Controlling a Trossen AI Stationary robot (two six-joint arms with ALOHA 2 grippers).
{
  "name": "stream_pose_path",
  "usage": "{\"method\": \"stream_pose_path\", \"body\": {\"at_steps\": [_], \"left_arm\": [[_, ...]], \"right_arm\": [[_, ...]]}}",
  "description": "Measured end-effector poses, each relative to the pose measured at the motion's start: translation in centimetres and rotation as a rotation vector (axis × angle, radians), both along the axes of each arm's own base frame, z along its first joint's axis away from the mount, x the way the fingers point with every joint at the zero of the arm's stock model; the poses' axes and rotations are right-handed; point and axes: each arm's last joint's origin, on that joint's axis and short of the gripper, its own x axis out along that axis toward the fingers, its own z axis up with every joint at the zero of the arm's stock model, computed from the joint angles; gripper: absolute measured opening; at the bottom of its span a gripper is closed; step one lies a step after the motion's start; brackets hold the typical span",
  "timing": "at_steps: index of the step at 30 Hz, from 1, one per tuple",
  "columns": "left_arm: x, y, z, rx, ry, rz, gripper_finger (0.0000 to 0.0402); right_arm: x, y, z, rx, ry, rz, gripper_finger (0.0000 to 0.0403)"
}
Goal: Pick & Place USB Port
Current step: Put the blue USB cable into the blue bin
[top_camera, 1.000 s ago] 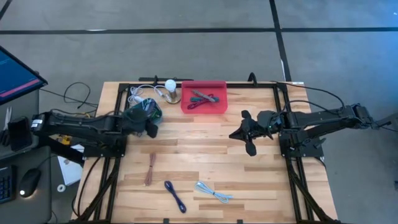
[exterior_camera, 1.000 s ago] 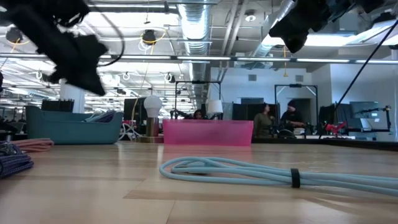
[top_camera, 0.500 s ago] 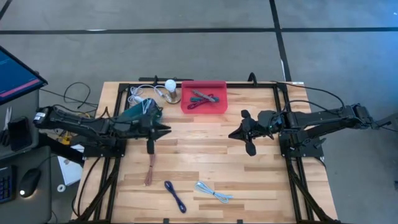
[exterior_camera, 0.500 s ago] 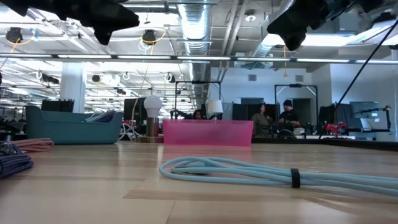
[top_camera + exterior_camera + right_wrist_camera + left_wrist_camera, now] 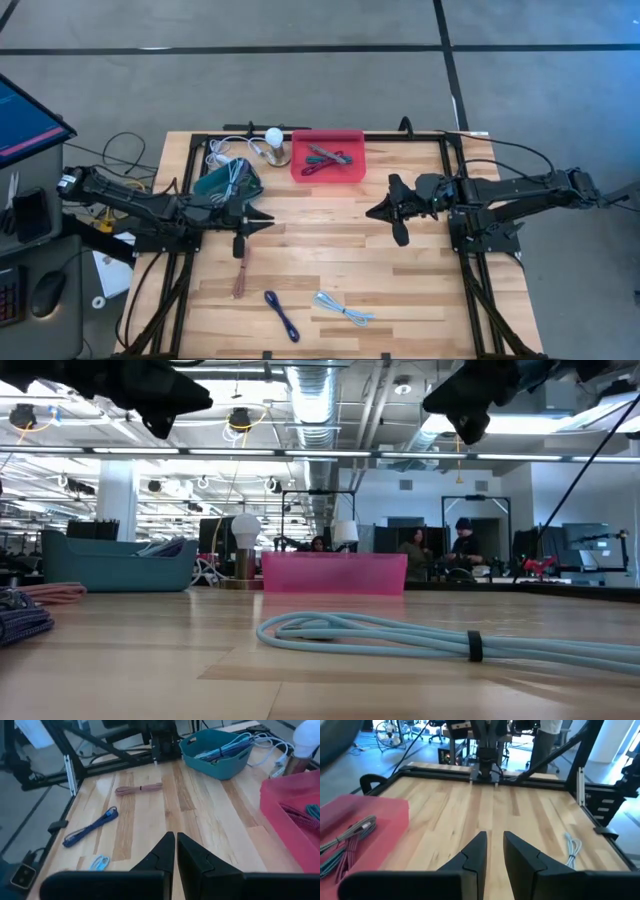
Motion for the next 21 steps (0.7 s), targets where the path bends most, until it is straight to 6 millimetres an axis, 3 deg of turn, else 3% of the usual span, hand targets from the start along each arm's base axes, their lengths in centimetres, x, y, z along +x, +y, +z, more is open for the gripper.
{"method": "stream_pose_path", "body": {"at_steps": [3,11,21], "left_arm": [[0.0,0.1,-0.1,0.007,0.001,0.007,0.0062],[0.0,0.2,-0.1,0.007,-0.003,0.018,0.0062],[0.0,0.2,-0.1,0.008,-0.003,0.018,0.0062]], "right_arm": [[0.0,0.7,0.3,0.007,-0.002,0.022,0.0012],[-0.3,3.3,3.3,-0.034,-0.057,0.037,0.0012],[-1.2,6.5,6.1,0.059,-0.130,0.154,0.0012]]}}
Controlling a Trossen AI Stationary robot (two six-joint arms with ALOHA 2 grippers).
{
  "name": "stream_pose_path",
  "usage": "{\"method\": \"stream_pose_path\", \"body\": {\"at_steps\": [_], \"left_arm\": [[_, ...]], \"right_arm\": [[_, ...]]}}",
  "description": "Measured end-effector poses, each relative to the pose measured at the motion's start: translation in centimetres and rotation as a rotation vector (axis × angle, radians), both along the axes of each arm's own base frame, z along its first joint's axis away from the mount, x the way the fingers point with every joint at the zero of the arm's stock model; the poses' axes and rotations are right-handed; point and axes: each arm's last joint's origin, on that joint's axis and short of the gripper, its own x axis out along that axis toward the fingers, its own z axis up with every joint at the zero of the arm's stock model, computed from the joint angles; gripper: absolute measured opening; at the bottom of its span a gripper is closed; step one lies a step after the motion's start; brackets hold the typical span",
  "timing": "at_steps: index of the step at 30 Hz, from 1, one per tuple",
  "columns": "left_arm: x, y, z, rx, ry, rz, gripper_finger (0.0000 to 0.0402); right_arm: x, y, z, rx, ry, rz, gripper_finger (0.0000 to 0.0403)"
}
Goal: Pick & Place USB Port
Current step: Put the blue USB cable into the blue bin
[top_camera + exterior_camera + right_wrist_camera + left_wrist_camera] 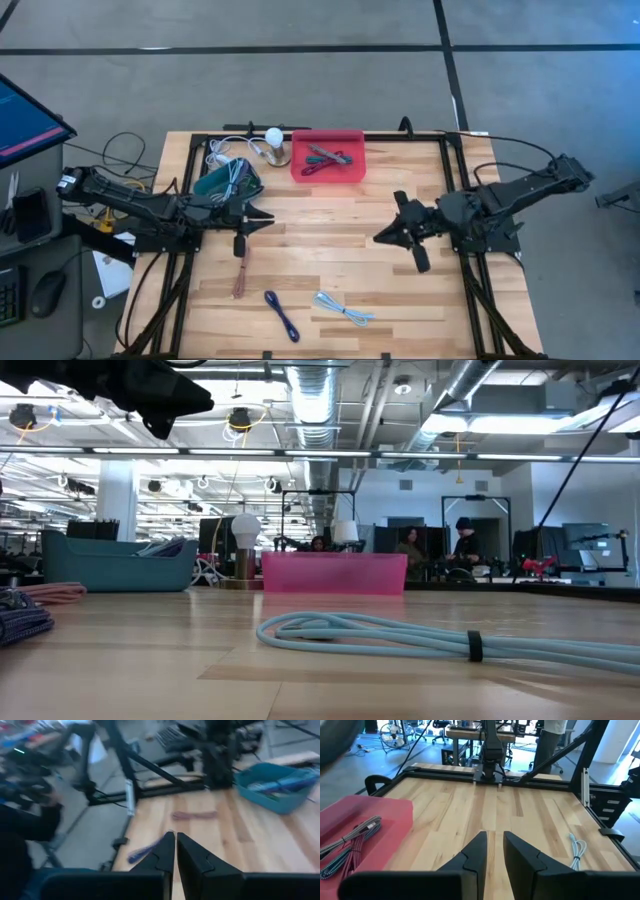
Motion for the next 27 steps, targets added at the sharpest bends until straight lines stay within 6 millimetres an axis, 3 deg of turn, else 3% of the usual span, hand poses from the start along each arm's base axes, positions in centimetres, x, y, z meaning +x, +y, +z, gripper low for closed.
{"method": "stream_pose_path", "body": {"at_steps": [10,15,21,27], "left_arm": [[0.0,-0.1,0.0,-0.034,-0.004,-0.002,0.0062],[-0.1,-0.4,0.0,-0.037,-0.006,-0.019,0.0062],[-0.2,-0.8,0.1,-0.038,-0.007,-0.040,0.0062],[-0.4,-1.5,0.1,-0.083,-0.007,-0.075,0.0062]], "right_arm": [[-1.5,2.8,6.3,0.019,-0.161,0.094,0.0012],[-0.4,4.7,8.5,-0.060,-0.066,0.078,0.0012],[2.7,6.6,8.4,-0.159,0.141,0.068,0.0012],[5.2,8.2,6.9,-0.190,0.312,0.048,0.0012]]}}
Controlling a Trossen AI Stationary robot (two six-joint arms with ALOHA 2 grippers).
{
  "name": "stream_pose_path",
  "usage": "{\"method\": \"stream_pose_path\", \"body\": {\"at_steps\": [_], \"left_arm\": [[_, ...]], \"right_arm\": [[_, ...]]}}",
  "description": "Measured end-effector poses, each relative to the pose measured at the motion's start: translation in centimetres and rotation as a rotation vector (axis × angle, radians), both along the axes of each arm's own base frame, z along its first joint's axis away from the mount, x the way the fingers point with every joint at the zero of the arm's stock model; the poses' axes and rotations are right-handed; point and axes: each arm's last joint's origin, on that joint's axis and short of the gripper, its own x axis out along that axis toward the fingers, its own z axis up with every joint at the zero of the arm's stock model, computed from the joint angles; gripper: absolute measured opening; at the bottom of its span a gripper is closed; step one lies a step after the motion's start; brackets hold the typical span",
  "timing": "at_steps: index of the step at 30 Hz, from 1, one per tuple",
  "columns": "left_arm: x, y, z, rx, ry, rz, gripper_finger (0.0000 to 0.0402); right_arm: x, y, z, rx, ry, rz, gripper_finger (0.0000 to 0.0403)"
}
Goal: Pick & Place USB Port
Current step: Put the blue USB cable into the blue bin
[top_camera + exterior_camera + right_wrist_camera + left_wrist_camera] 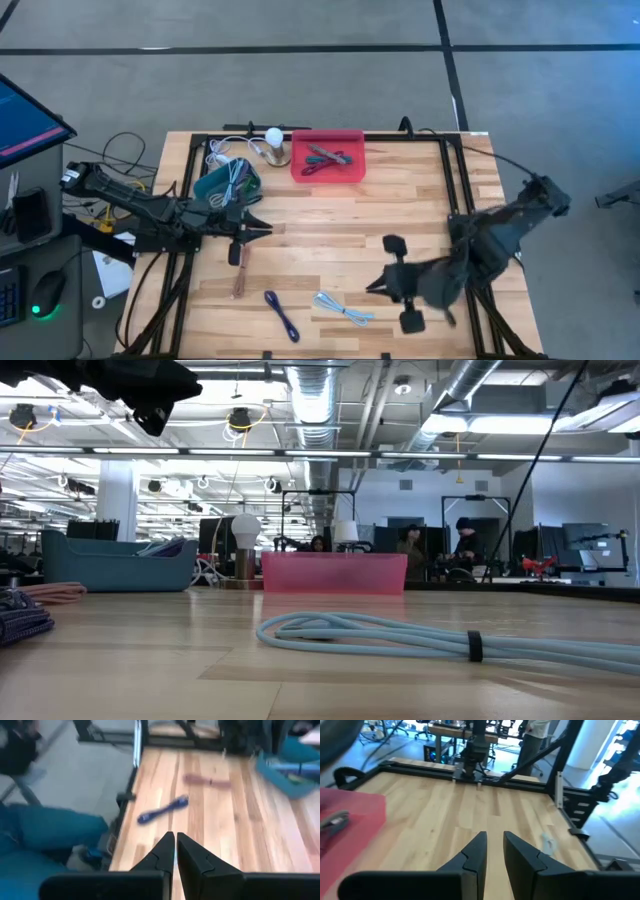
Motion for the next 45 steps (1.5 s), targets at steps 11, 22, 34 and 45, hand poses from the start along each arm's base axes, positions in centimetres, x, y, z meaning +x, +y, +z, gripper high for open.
{"method": "stream_pose_path", "body": {"at_steps": [11,22,34,45], "left_arm": [[-0.6,-1.6,0.0,-0.019,0.001,-0.097,0.0062],[-0.7,-1.9,0.0,-0.018,-0.001,-0.115,0.0062],[-0.7,-1.9,0.0,-0.019,-0.001,-0.115,0.0062],[-0.7,-1.9,0.0,-0.020,-0.001,-0.115,0.0062]], "right_arm": [[4.0,2.1,-6.3,0.043,0.333,-0.117,0.0012],[7.7,4.4,-13.6,-0.024,0.549,-0.080,0.0012],[9.6,5.6,-17.8,-0.007,0.624,-0.076,0.0015],[10.9,5.7,-20.1,0.020,0.642,-0.141,0.0102]]}}
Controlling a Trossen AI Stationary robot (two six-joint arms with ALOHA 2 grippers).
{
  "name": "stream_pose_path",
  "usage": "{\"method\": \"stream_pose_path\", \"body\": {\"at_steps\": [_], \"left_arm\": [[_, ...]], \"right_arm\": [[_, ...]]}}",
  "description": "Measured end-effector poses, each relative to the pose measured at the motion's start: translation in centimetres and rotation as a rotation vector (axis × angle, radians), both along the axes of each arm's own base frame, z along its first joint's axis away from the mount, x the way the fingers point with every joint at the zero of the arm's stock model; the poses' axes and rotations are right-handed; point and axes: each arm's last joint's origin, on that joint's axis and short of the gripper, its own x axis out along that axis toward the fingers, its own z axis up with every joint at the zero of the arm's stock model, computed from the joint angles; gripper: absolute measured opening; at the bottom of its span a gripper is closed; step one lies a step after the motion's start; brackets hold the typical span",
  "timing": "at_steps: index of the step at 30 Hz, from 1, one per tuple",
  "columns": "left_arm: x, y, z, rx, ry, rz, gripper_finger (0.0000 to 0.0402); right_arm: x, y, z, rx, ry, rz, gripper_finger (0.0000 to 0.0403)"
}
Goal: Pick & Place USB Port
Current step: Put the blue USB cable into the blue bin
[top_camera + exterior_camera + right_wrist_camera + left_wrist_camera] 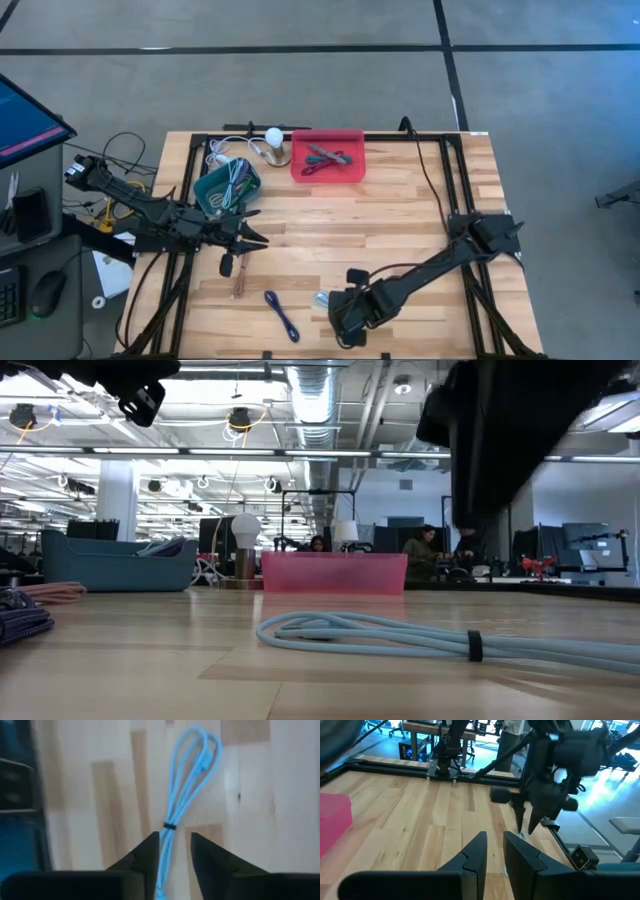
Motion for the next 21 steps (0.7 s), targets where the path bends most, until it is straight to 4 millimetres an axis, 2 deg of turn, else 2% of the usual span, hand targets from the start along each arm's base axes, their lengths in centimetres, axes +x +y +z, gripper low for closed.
{"method": "stream_pose_path", "body": {"at_steps": [5,11,15,21], "left_arm": [[0.0,0.0,0.0,0.000,0.000,0.000,0.0062],[0.0,0.0,0.0,0.000,0.000,0.000,0.0062],[0.0,0.0,0.0,0.000,0.000,0.000,0.0062],[0.0,0.0,0.0,0.000,0.001,0.000,0.0062]], "right_arm": [[0.4,0.3,-2.3,-0.030,0.055,0.006,0.0137],[0.7,0.6,-4.1,-0.016,0.101,0.018,0.0154],[0.7,0.7,-5.0,-0.014,0.129,0.020,0.0154],[0.6,0.9,-4.9,-0.017,0.119,0.028,0.0129]]}}
